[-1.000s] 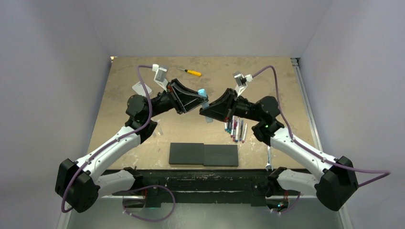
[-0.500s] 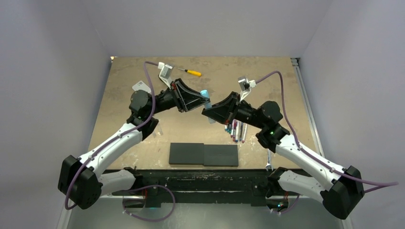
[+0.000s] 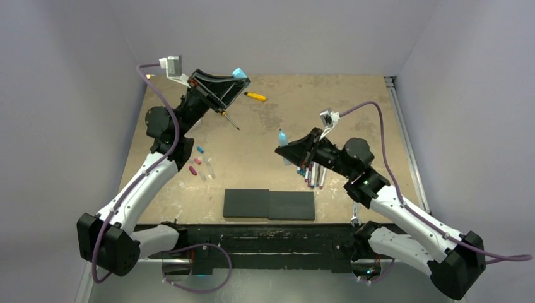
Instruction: Open the pen caps
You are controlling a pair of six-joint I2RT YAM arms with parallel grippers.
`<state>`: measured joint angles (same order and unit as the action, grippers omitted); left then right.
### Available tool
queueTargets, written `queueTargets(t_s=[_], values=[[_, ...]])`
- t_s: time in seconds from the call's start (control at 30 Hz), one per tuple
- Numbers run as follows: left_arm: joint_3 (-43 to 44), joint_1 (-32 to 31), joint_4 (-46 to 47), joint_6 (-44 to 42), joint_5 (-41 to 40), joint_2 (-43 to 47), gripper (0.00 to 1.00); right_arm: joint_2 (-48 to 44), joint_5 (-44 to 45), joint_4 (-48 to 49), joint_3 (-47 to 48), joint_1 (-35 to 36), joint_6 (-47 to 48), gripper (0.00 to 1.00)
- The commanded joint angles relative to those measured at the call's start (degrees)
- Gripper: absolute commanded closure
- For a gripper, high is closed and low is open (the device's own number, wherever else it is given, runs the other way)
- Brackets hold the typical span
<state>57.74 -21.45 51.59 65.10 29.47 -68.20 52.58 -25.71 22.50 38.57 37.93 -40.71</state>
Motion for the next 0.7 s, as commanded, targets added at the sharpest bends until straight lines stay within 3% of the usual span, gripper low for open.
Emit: queueTargets(t_s=[0.0, 0.1, 0.27, 0.47, 0.67], values=[[4.0, -0.2, -28.8, -16.3, -9.8, 4.6, 1.0, 4.1, 25.7, -18.1, 5.9, -0.2, 8.1, 1.0], [-0.1, -0.2, -44.8, -23.8, -18.2, 9.1, 1.0, 8.9, 36.1, -21.9, 6.1, -0.2, 8.8, 1.0], [-8.6, -0.2, -63.9, -27.1, -28.4, 15.5, 1.0, 20.8, 38.6, -21.8, 7.2, 0.1, 8.5, 1.0], [-17.1, -0.2, -69.2, -27.4, -31.0, 23.2, 1.0, 31.7, 40.0, -18.7, 9.3, 2.4, 7.1, 1.0], [-19.5, -0.2, -70.7, -28.2, -30.8, 25.8, 1.0, 40.2, 41.6, -19.4, 12.5, 3.0, 6.0, 1.0]])
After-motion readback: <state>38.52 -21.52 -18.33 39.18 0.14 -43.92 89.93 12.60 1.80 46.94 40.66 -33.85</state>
